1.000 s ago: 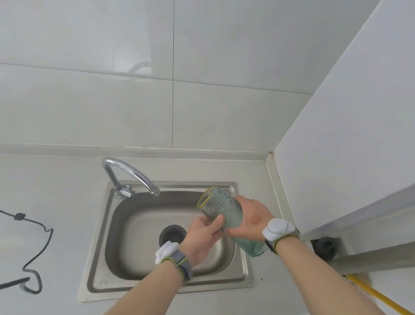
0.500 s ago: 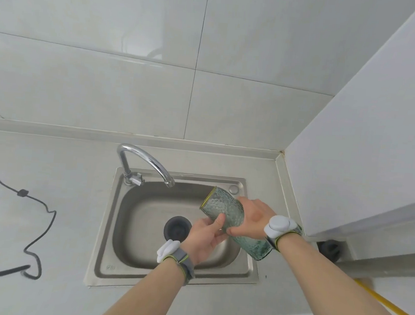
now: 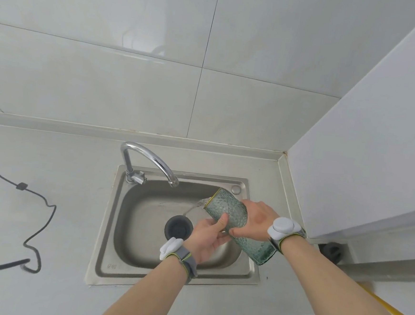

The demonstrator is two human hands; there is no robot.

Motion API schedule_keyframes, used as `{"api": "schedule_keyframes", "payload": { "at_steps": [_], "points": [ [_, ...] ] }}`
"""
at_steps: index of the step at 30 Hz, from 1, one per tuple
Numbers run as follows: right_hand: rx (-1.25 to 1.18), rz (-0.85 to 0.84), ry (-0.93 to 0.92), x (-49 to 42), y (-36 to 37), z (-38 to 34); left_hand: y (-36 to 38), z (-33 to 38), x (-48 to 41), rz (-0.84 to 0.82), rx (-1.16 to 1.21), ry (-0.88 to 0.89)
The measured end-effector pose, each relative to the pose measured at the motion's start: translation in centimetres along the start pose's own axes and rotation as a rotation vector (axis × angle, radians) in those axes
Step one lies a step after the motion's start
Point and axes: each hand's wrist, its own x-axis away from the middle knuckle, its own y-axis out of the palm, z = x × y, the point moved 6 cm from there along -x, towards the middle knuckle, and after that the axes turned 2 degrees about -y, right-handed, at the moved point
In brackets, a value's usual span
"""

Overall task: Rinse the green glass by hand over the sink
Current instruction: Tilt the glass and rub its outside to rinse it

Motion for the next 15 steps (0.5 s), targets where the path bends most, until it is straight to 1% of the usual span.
{"api": "schedule_keyframes", "payload": {
  "at_steps": [15],
  "points": [
    [0.013,-0.016,0.041,-0.4,-0.2,1.6,1.3,-0.4,-0.5,0.020,-0.097,-0.067]
  ]
}}
